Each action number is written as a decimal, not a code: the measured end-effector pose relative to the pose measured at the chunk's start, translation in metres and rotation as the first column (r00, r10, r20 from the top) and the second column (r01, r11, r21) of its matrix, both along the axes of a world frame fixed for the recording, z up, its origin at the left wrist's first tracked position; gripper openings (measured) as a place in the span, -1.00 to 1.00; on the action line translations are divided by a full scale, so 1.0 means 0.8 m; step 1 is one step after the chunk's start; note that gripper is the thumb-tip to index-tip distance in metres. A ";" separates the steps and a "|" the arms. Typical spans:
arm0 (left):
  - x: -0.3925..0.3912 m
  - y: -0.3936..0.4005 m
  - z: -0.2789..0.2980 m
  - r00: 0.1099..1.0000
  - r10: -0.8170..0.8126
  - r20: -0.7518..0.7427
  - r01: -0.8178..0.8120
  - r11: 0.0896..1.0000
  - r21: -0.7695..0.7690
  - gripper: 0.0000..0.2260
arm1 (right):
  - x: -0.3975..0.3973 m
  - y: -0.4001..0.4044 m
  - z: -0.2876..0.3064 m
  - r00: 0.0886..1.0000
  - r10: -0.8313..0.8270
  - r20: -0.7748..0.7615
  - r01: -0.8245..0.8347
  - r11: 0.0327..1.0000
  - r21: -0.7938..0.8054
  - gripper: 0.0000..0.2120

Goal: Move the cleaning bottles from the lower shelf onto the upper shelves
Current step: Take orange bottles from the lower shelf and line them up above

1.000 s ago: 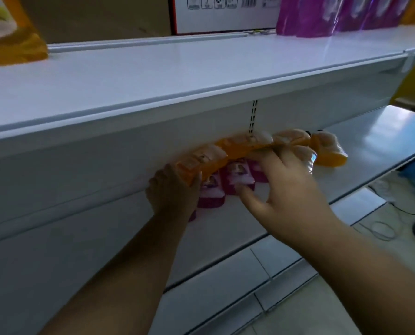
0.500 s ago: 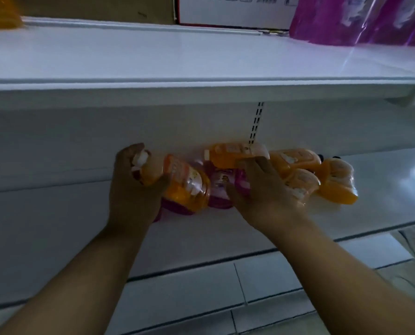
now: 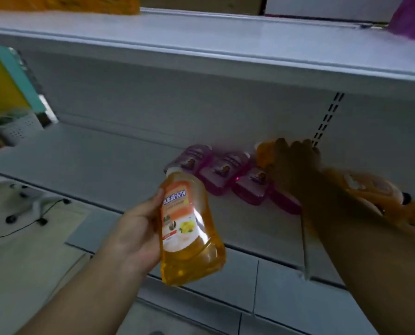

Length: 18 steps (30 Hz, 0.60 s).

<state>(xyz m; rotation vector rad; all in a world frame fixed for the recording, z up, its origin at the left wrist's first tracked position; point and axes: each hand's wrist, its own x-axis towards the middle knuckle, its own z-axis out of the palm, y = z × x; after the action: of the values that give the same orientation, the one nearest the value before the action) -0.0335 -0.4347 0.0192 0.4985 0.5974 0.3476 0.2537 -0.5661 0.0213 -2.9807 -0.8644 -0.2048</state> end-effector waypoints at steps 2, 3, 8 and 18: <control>-0.003 -0.004 -0.004 1.000 -0.001 0.012 0.001 1.000 0.031 -0.69 | -0.003 -0.002 0.002 0.993 -0.052 -0.104 0.054 0.998 0.016 -0.19; -0.003 -0.005 -0.005 1.000 -0.006 0.020 0.005 0.997 0.077 -0.66 | -0.006 -0.004 0.002 0.986 -0.079 -0.147 0.082 0.997 0.016 -0.11; -0.001 -0.006 -0.006 0.995 -0.099 -0.011 0.099 0.958 0.269 -0.60 | -0.034 -0.001 0.002 0.973 -0.013 -0.232 0.024 0.999 0.045 -0.10; -0.048 0.044 0.006 0.974 -0.224 -0.036 0.226 0.941 0.253 -0.56 | -0.163 0.044 -0.013 0.937 0.048 -0.345 0.063 0.951 0.302 0.24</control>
<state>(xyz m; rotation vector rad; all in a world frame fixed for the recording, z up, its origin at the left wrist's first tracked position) -0.0718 -0.3994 0.0242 0.8102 0.4975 0.2052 0.1234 -0.5311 0.0112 -2.6122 -0.7031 0.1718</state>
